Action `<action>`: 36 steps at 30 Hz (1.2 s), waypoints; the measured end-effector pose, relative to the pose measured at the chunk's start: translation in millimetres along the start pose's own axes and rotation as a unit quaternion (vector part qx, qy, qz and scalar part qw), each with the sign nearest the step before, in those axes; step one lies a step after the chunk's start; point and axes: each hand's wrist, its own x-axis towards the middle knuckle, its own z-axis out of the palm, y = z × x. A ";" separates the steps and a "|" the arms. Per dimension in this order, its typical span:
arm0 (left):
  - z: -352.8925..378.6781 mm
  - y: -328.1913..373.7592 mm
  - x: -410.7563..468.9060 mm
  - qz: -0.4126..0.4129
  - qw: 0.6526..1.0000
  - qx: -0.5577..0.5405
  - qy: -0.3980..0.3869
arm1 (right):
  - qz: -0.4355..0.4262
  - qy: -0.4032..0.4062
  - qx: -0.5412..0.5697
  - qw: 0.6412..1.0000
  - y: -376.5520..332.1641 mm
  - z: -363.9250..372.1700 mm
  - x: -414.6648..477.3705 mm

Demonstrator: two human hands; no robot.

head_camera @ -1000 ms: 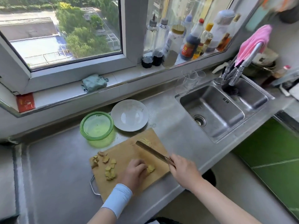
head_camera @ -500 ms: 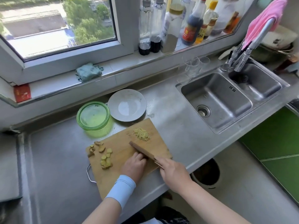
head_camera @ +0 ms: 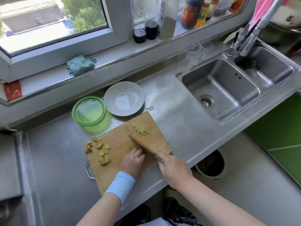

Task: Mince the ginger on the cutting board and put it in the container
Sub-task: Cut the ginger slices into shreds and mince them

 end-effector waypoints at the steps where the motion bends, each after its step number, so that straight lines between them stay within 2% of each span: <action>1: -0.3 0.6 0.4 -0.002 1.000 -0.005 0.007 | -0.001 -0.009 -0.001 1.000 0.3 2.5 -3.9; 6: -0.2 0.9 -1.8 0.005 1.000 -0.018 0.021 | 0.003 -0.012 -0.002 1.000 3.3 11.9 -17.6; 14: 4.5 -1.1 -2.3 0.008 1.000 -0.012 -0.018 | 0.027 0.016 0.030 0.999 5.1 6.3 -6.4; 22: -0.6 1.1 2.2 0.036 0.999 -0.016 -0.021 | -0.005 -0.019 0.019 1.000 4.1 -0.8 -4.3; 36: 2.2 -2.8 1.2 0.017 0.998 -0.033 -0.044 | 0.004 -0.017 0.017 1.000 7.5 6.0 -16.6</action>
